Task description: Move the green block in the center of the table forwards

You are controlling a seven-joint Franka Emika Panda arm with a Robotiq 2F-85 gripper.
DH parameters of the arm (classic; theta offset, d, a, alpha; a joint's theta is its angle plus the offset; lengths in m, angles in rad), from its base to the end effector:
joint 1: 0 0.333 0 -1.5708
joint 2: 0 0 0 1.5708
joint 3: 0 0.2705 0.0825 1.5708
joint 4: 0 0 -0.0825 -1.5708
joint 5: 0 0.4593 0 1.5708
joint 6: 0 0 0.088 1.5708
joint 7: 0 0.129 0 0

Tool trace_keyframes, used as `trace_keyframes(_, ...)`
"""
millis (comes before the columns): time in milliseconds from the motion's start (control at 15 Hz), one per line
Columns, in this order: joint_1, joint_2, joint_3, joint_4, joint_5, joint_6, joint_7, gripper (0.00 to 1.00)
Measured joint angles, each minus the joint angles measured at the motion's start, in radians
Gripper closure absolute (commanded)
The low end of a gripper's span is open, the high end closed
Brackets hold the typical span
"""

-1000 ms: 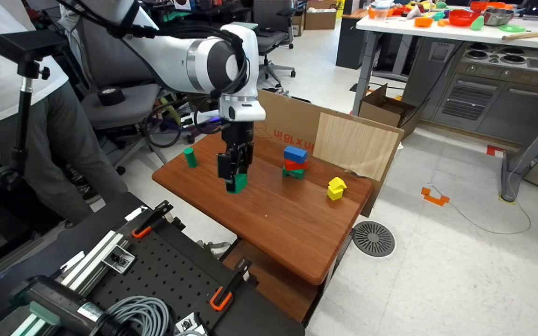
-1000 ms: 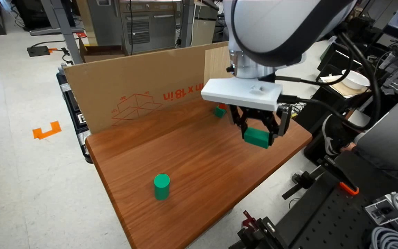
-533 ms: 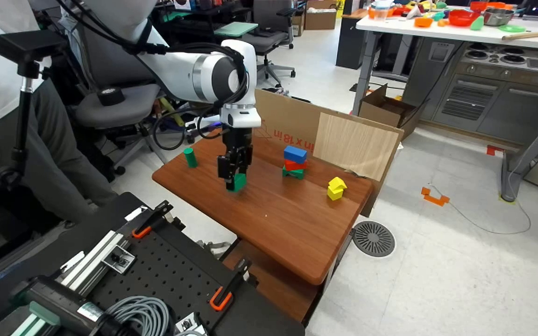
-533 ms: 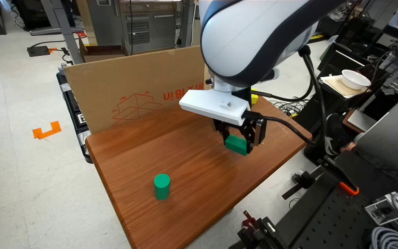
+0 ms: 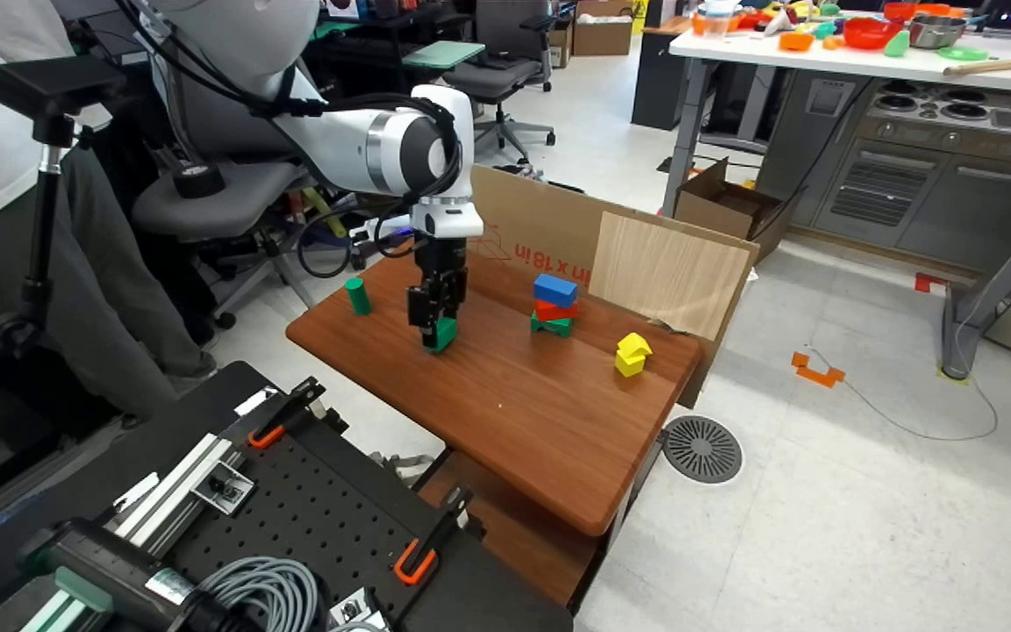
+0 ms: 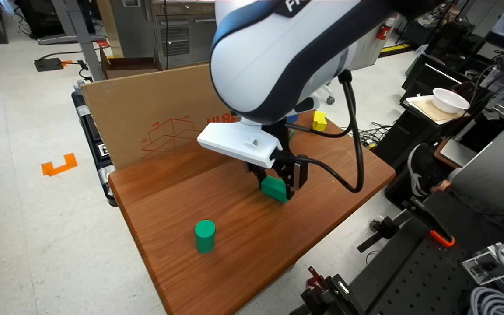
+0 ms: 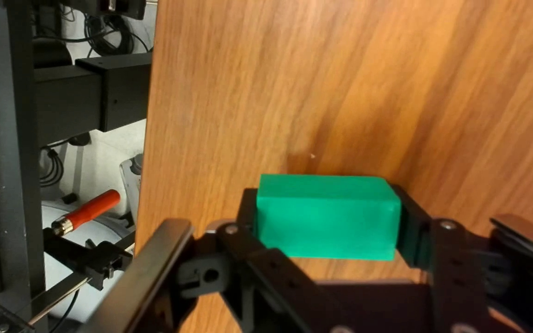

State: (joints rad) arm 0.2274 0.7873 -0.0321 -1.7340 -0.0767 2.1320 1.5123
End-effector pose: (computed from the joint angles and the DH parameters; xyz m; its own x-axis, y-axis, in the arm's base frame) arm 0.6064 0.1130 -0.0126 0.3155 -0.9479 0.0448 -0.8812 -0.2752 0.3843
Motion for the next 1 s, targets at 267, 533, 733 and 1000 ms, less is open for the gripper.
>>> trace_keyframes(267,0.001,0.042,0.007,0.055,0.006,-0.025,0.000,0.00)
trace_keyframes(533,0.001,0.044,0.018,0.076,0.006,-0.026,-0.015,0.00)
trace_keyframes(733,0.003,-0.019,0.026,0.068,0.006,-0.023,-0.050,0.00)
trace_keyframes(1000,0.004,-0.196,0.025,-0.004,0.002,-0.012,-0.081,0.00)
